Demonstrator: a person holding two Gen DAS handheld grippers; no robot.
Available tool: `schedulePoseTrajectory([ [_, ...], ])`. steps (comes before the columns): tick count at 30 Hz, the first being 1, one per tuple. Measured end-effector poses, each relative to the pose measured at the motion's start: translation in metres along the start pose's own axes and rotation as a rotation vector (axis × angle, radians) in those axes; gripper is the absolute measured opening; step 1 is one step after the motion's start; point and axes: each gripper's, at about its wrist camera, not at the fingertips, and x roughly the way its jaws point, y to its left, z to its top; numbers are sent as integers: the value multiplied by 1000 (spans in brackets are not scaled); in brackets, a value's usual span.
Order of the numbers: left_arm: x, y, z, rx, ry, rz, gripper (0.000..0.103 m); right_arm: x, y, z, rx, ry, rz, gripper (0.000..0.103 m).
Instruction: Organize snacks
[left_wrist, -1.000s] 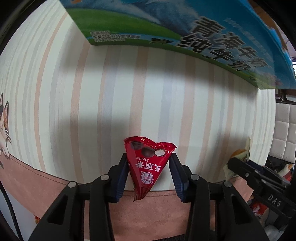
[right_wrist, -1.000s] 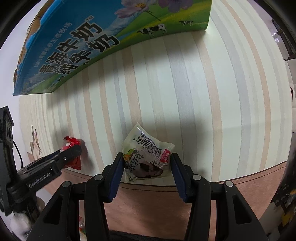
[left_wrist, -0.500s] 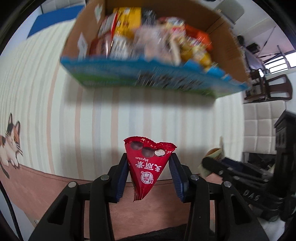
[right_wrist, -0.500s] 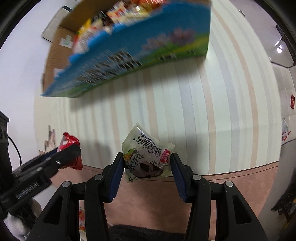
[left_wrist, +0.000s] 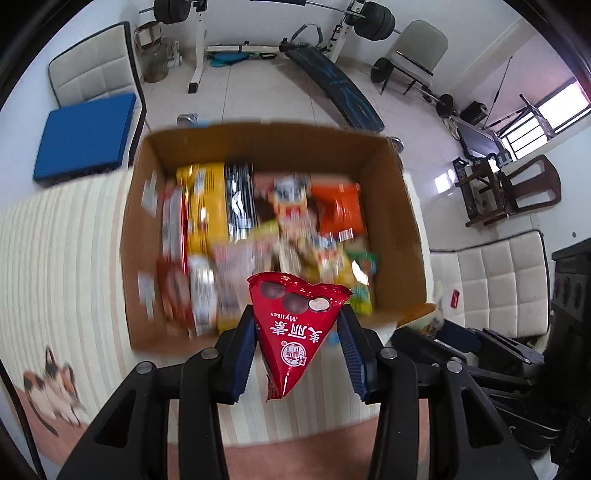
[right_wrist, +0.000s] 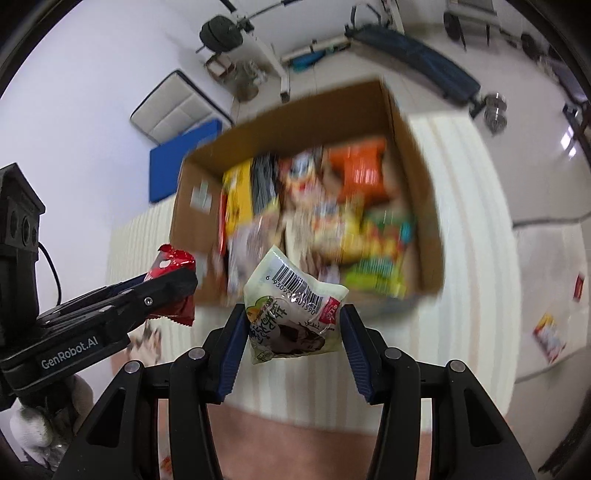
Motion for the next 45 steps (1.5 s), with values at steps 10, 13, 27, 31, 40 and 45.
schedulePoseTrajectory([
  [10, 66, 23, 118, -10, 80, 30, 41, 56, -14, 110, 1, -25, -96, 53],
  [13, 87, 26, 135, -1, 116, 42, 41, 77, -20, 131, 1, -8, -115, 54],
  [27, 104, 30, 135, -14, 129, 33, 86, 90, -35, 138, -8, 18, -180, 89],
  [31, 95, 28, 125, -12, 114, 28, 87, 86, -27, 128, -53, 30, -234, 92],
  [40, 70, 43, 84, -48, 54, 84, 87, 70, -13, 86, -116, 30, -290, 94],
  [45, 57, 50, 55, -60, 39, 123, 87, 62, -8, 62, -120, 42, -287, 94],
])
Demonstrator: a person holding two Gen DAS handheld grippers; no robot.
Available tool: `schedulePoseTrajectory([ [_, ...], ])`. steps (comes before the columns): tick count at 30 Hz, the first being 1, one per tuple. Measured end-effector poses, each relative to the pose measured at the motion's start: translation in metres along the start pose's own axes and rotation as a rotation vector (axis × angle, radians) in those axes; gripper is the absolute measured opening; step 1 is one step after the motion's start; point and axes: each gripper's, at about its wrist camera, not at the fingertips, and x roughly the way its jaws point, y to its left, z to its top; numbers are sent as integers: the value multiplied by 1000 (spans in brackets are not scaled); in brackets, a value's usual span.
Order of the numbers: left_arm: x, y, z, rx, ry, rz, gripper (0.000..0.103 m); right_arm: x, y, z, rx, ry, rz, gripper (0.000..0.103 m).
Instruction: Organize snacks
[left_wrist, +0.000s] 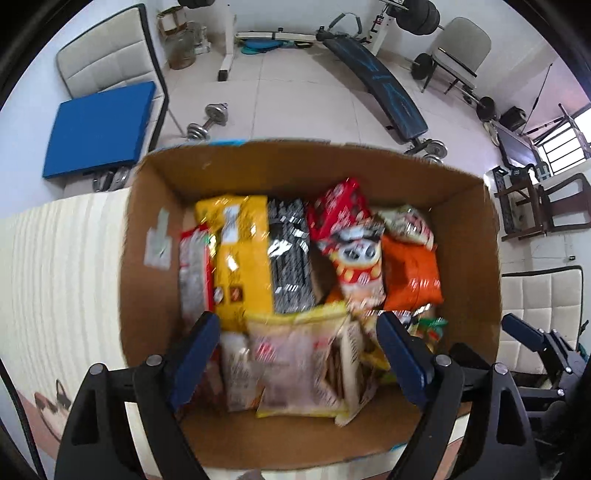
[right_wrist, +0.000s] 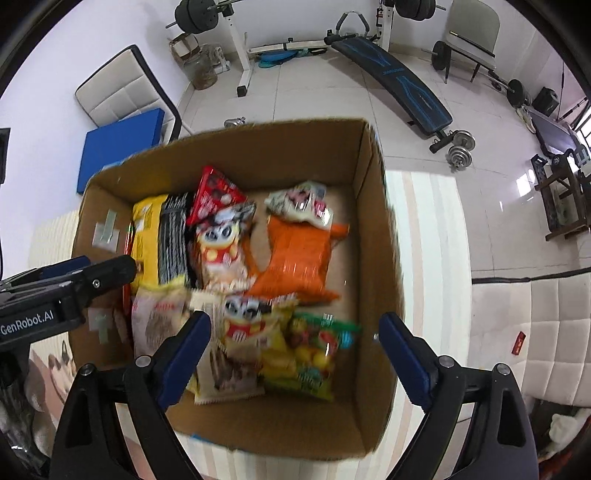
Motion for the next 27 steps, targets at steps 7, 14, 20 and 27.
schedulePoseTrajectory([
  [7, -27, 3, -34, -11, -51, 37, 87, -21, 4, -31, 11, -11, 11, 95],
  [14, -78, 1, -80, -28, -166, 50, 87, -74, 2, -67, 9, -96, 19, 95],
  [20, -116, 0, -127, -42, -248, 61, 87, -122, 2, -105, -6, -166, 24, 95],
  [27, -155, -8, -179, -35, -317, 90, 87, -169, 4, -155, -13, -234, 26, 95],
])
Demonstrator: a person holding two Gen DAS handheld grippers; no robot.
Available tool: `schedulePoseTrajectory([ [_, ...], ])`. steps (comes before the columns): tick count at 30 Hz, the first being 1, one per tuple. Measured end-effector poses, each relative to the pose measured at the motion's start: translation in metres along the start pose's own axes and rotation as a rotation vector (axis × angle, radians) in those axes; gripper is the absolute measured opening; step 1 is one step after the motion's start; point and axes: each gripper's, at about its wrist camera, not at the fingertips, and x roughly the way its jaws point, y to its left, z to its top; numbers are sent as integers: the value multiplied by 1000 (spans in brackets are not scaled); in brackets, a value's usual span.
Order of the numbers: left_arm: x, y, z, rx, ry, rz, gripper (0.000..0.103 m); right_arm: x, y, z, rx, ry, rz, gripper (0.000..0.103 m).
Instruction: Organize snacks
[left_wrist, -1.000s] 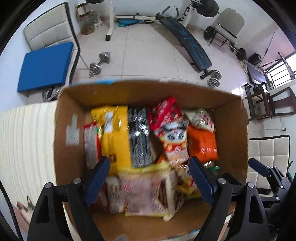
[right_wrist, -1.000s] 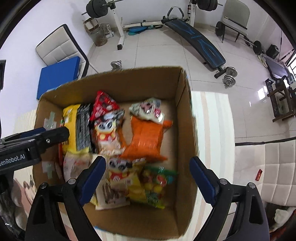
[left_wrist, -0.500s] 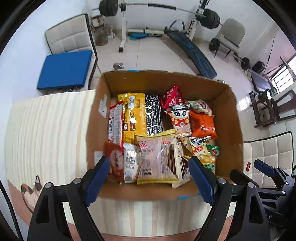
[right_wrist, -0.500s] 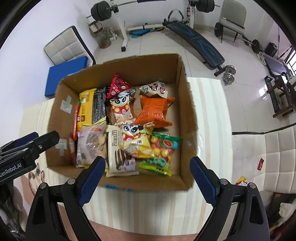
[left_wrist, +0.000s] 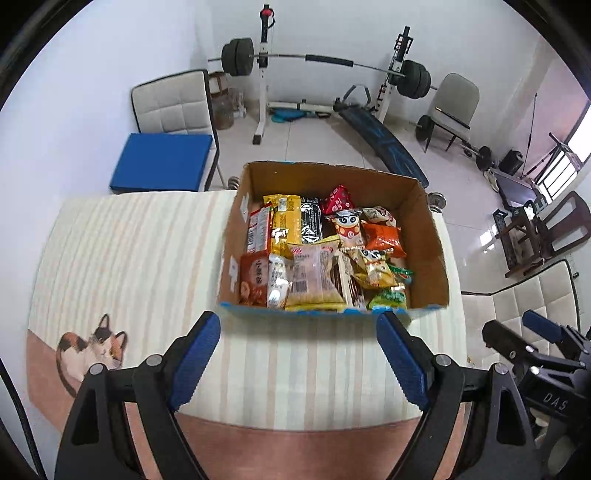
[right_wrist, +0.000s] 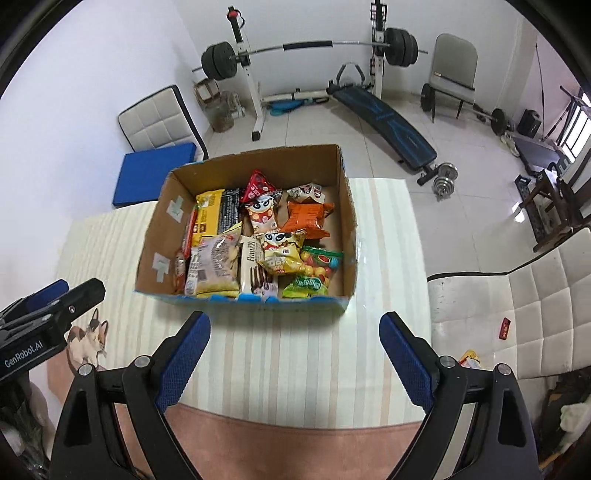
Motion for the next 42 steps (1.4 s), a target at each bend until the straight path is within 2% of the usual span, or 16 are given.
schedulePoseTrajectory([
  [9, -61, -5, -34, 19, -71, 10, 87, -76, 19, -41, -40, -81, 16, 95],
  [19, -112, -7, -64, 31, -126, 14, 87, -151, 36, -77, -76, -183, -15, 96],
  [29, -135, -4, -82, 19, -149, 4, 87, -184, 35, -98, -58, -190, -6, 96],
  [39, -144, 2, -87, -2, -179, -12, 87, -188, 32, -98, -36, -222, -31, 100],
  [40, -142, 2, -86, -1, -181, -9, 87, -186, 32, -97, -35, -225, -40, 100],
  [42, -137, 2, -85, 1, -180, 2, 100, -183, 31, -95, -21, -232, -44, 101],
])
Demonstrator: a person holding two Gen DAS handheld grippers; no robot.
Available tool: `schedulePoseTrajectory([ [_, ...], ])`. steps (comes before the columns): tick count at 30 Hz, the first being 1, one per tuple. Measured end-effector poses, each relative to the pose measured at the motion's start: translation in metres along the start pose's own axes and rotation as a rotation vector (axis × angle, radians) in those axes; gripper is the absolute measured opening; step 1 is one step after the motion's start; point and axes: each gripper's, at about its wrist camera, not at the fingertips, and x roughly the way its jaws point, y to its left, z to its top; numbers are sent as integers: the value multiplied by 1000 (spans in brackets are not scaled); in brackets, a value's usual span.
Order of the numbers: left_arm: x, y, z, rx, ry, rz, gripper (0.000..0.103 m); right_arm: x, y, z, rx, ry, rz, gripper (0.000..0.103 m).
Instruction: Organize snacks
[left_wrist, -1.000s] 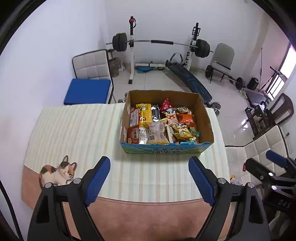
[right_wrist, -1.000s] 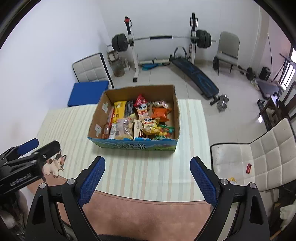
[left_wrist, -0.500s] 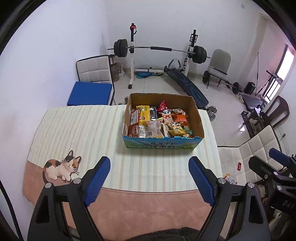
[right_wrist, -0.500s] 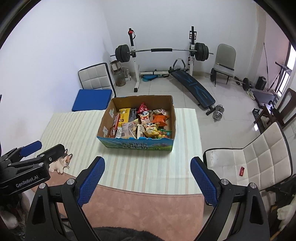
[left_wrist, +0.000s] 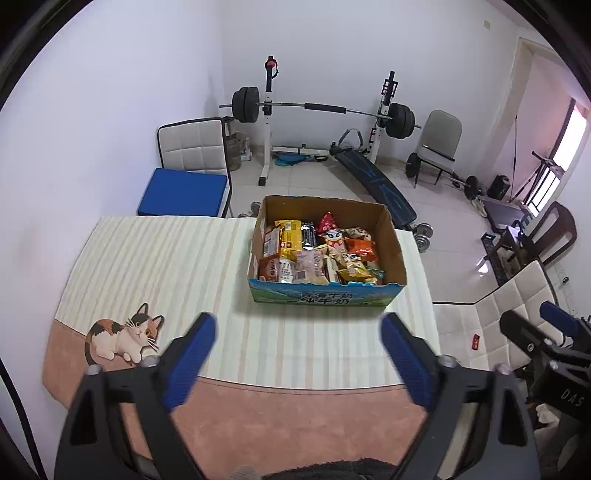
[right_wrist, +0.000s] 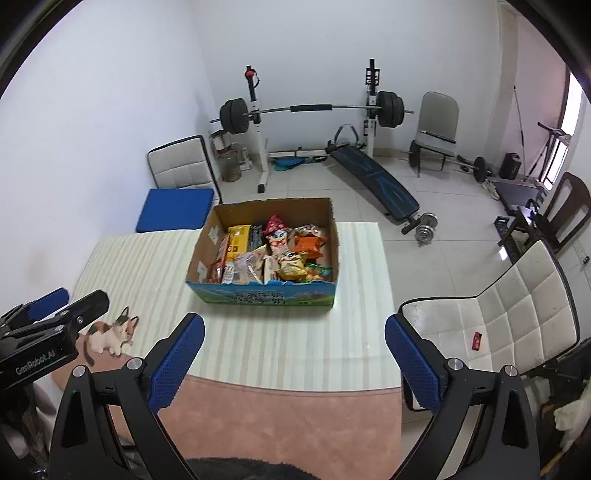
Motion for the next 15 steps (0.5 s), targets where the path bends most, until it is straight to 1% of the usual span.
schedulePoseTrajectory([
  [1, 2, 0, 0, -2, -1, 0, 102, 2, 0, 1, 3, -3, -4, 101],
  [5, 9, 0, 1, 1, -26, 11, 102, 17, 2, 3, -3, -10, -34, 101],
  [7, 16, -1, 2, 6, -25, 28, 102, 24, 3, 4, -2, -11, -41, 101],
  [10, 26, 1, 4, 2, -22, 34, 102, 36, 6, 8, -5, -19, -59, 101],
  [15, 42, -1, 8, 21, -38, 62, 102, 55, 7, 16, -7, -41, -81, 101],
])
